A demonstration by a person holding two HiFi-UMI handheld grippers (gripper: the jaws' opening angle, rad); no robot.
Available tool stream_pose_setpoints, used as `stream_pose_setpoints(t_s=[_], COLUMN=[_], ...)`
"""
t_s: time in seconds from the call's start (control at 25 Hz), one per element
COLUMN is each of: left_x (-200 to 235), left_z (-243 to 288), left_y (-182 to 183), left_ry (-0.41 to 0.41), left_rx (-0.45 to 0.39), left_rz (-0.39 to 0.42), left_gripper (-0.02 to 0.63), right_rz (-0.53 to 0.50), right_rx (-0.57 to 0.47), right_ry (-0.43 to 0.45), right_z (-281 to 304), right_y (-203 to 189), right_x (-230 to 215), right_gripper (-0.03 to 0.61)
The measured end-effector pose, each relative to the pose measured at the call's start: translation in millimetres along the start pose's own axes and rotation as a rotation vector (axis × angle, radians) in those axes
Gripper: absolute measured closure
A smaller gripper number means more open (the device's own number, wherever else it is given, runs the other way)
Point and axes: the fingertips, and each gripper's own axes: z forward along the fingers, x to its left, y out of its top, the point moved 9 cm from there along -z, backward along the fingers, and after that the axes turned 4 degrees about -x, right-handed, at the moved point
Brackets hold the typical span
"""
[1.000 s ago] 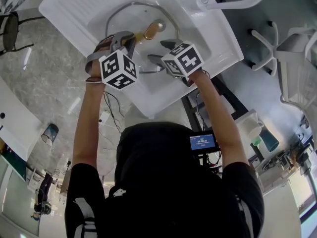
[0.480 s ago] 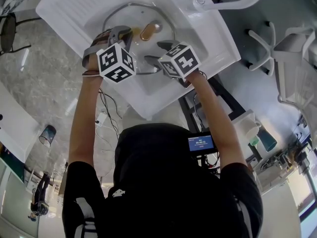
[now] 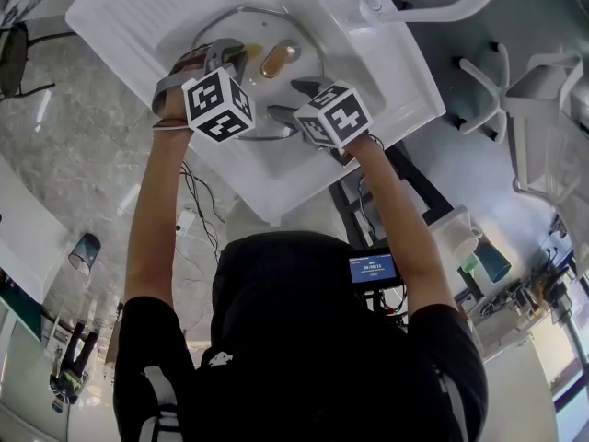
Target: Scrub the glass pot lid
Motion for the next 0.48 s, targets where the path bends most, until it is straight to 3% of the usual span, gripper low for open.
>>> stream_pose_setpoints(t_s=[0.48], left_x=[5.2], left_z=[4.6], left_y=[-2.2], left_ry=[0.045], left_rx=[-0.009], left_rz=[-0.012], left_gripper=[0.595], right_rz=[0.0], right_rx=[0.001], right_ry=[0.001], right_z=[0.4], right_y=[0.0], right_x=[-0.2], right_gripper=[0.287])
